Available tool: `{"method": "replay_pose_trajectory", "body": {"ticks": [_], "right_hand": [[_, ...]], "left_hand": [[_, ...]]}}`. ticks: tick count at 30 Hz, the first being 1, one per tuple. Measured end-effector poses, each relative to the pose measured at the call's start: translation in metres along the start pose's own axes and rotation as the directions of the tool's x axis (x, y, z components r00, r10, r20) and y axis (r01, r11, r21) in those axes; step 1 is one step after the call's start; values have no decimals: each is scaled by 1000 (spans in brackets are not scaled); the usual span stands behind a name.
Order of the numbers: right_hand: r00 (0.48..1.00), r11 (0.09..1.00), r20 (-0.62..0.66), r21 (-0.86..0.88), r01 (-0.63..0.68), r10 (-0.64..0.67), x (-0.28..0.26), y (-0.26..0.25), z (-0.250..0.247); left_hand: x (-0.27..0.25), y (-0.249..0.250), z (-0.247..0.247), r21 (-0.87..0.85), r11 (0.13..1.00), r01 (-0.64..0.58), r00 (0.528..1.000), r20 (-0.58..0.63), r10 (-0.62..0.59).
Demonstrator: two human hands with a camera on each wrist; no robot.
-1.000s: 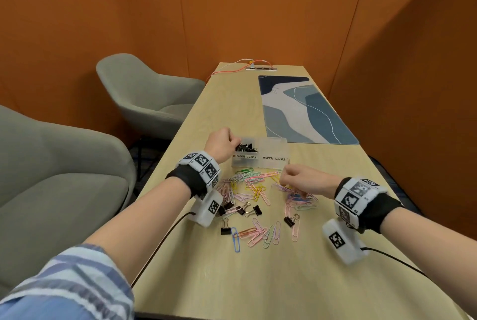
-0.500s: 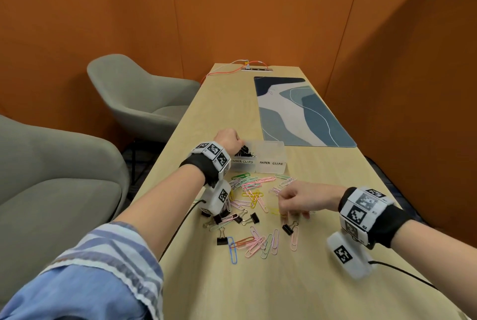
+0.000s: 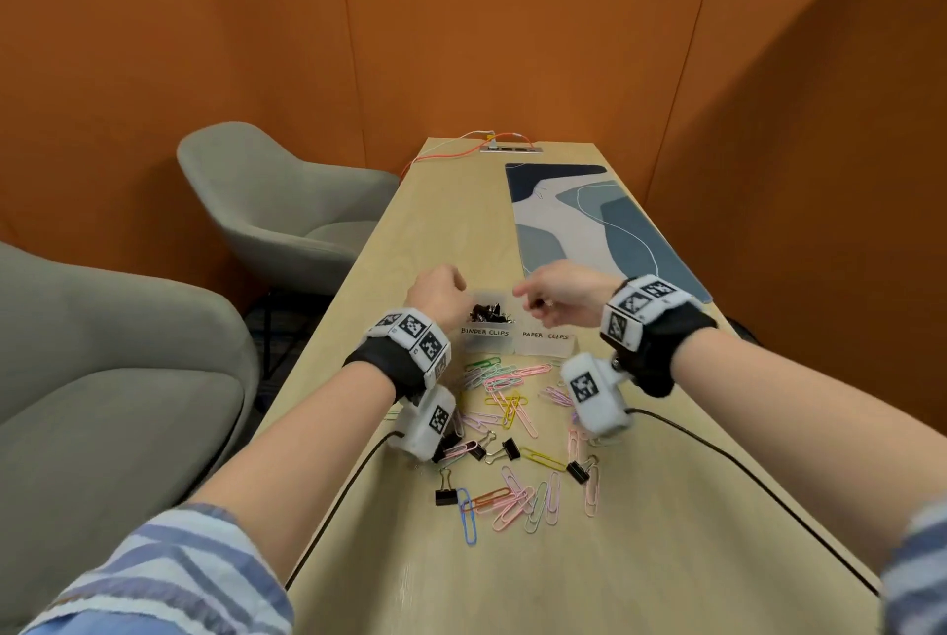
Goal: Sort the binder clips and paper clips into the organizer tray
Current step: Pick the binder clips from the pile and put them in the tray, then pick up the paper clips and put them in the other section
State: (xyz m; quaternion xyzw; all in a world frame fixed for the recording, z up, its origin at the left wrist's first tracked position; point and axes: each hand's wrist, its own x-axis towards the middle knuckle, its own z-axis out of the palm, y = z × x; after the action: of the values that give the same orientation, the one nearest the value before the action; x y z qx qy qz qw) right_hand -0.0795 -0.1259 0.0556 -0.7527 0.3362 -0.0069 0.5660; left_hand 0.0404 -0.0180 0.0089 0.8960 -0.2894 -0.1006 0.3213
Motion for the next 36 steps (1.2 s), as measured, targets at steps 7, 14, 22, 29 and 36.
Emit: {"method": "replay_pose_trajectory", "body": {"ticks": [7, 14, 22, 29, 36], "right_hand": [[984, 965, -65, -216, 146, -164, 22, -4, 25], [952, 888, -94, -395, 234, -293, 16, 16, 17], [942, 907, -67, -300, 296, -330, 3, 22, 16], [946, 894, -40, -343, 289, -321, -2, 17, 14], [946, 846, 21, -440, 300, -324, -32, 27, -1]], "left_hand": [[-2, -18, 13, -223, 965, 139, 990, 46, -132], [-15, -27, 24, -257, 962, 91, 994, -27, -101], [-33, -29, 22, -224, 973, 54, 999, 20, -51], [-37, -22, 14, -263, 960, 96, 995, 41, -88], [-29, -10, 1, -252, 957, 143, 984, 137, -111]]}}
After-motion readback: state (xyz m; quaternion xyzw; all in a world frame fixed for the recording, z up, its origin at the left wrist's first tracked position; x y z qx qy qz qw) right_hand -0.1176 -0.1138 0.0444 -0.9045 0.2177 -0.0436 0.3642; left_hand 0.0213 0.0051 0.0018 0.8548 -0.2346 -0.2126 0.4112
